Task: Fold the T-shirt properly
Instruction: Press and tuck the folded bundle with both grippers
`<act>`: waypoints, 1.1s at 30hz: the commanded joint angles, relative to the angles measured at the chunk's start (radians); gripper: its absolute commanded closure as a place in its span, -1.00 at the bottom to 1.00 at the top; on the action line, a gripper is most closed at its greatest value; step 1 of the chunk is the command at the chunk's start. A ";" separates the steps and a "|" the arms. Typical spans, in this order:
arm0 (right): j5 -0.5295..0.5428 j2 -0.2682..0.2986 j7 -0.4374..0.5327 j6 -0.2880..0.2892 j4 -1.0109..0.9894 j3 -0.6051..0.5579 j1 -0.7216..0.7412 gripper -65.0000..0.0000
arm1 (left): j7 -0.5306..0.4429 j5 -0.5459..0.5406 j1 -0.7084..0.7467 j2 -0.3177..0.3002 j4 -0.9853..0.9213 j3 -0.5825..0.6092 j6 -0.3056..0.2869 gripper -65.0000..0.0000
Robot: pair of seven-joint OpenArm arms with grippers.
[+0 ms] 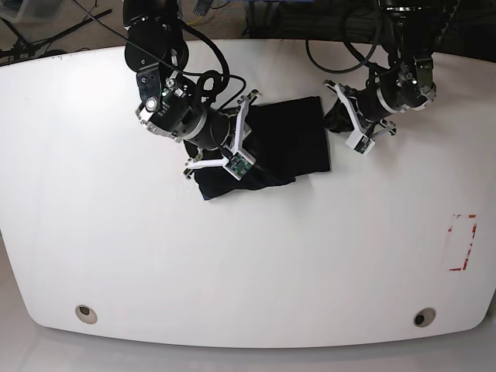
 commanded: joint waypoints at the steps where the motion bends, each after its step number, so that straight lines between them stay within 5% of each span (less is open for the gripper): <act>1: 0.089 -0.003 0.026 0.004 0.029 0.001 0.014 0.86 | -0.020 -0.008 -0.020 0.007 -0.021 -0.003 -0.001 0.79; 11: 0.290 -0.010 0.026 -0.002 0.029 -0.002 0.034 0.86 | -0.020 -0.011 -0.096 0.022 -0.144 -0.003 -0.001 0.80; 19: 0.296 -0.099 0.026 -0.004 0.002 -0.002 0.063 0.83 | -0.018 -0.011 -0.089 0.022 -0.143 0.043 -0.001 0.80; 25: 0.262 -0.112 0.060 -0.005 -0.101 -0.002 0.100 0.57 | -0.017 -0.011 -0.083 0.022 -0.121 0.043 -0.001 0.80; 33: 0.169 -0.103 0.140 -0.005 -0.212 -0.002 0.094 -0.20 | -0.014 -0.011 -0.046 0.018 -0.003 -0.005 -0.001 0.80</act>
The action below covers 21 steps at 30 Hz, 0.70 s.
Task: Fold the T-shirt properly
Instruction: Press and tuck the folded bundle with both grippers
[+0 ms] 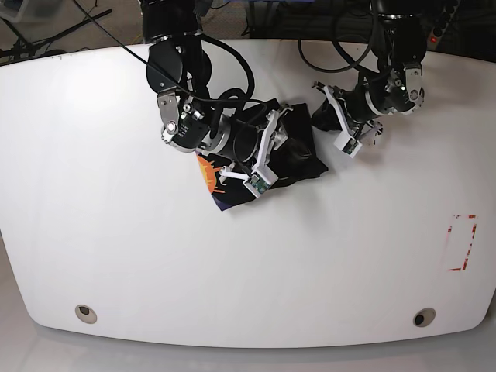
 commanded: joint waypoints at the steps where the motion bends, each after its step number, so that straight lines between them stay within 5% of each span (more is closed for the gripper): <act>1: -0.002 -0.004 0.034 0.006 0.009 -0.001 0.014 -0.29 | -0.026 -0.022 0.001 -0.007 0.075 -0.065 -0.001 0.80; 5: -0.013 -0.004 0.031 0.006 0.016 -0.042 -0.018 -0.42 | -0.026 -0.022 0.004 -0.002 0.127 -0.128 -0.001 0.80; 12: -0.009 0.058 0.031 0.006 0.202 -0.056 -0.116 -0.35 | -0.026 -0.019 0.004 -0.014 0.155 -0.258 -0.001 0.80; 21: -0.001 0.085 0.037 0.008 0.113 -0.022 -0.177 0.31 | -0.026 -0.020 0.020 -0.136 0.156 -0.324 -0.001 0.80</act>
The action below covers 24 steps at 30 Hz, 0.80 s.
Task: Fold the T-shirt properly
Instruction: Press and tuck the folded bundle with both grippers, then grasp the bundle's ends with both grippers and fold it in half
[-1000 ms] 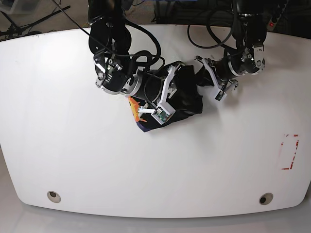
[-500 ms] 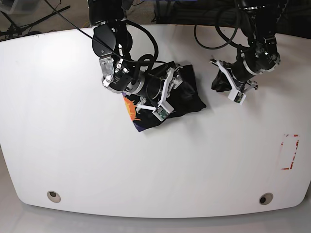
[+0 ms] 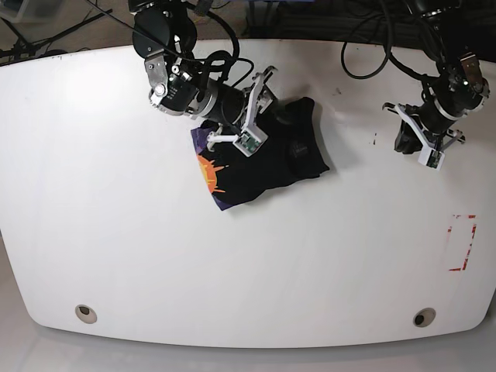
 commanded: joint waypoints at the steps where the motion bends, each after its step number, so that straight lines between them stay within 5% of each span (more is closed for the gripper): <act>1: 0.016 -0.011 0.023 0.005 -0.056 0.001 0.014 0.32 | -0.022 -0.023 0.006 -0.025 0.021 0.001 -0.002 0.80; 11: 0.012 -0.051 0.063 0.005 -0.243 0.006 0.089 0.32 | -0.023 -0.023 -0.022 0.003 0.066 0.076 -0.002 0.79; 20: 0.108 0.035 -0.023 0.006 -0.043 0.135 0.127 0.32 | -0.023 -0.018 -0.078 0.015 0.133 0.372 -0.002 0.79; 24: 0.133 0.060 -0.023 0.006 -0.073 0.210 0.198 0.32 | -0.023 -0.013 -0.094 0.067 0.129 0.461 -0.002 0.79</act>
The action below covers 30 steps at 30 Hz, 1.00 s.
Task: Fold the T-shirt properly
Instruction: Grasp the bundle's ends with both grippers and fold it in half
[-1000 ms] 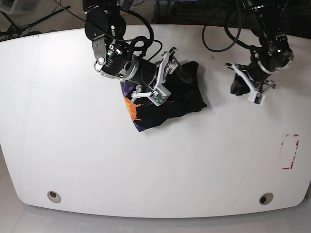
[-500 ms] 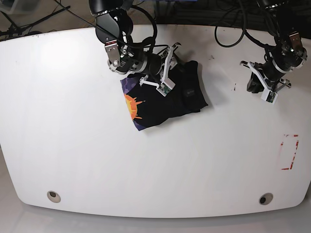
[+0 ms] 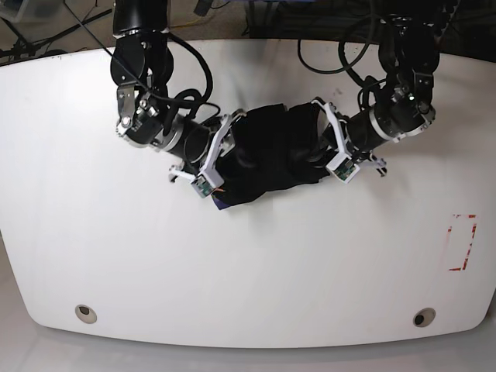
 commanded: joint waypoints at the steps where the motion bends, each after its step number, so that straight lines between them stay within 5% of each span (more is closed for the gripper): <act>1: 0.024 0.020 0.023 0.006 -0.034 0.020 0.061 0.32 | -0.019 -0.016 -0.008 0.035 0.011 0.020 -0.001 0.79; 10: 0.022 0.031 0.037 0.009 -0.379 0.019 0.264 0.33 | -0.019 -0.014 -0.003 0.088 -0.036 0.083 -0.001 0.79; 22: 0.022 0.163 0.240 0.007 -0.582 0.017 0.284 0.32 | -0.097 -0.016 -0.045 -0.028 -0.300 0.094 -0.001 0.79; 30: 0.051 0.215 0.192 0.006 -0.477 0.023 0.273 0.33 | -0.109 -0.027 -0.080 -0.094 -0.251 0.086 -0.001 0.79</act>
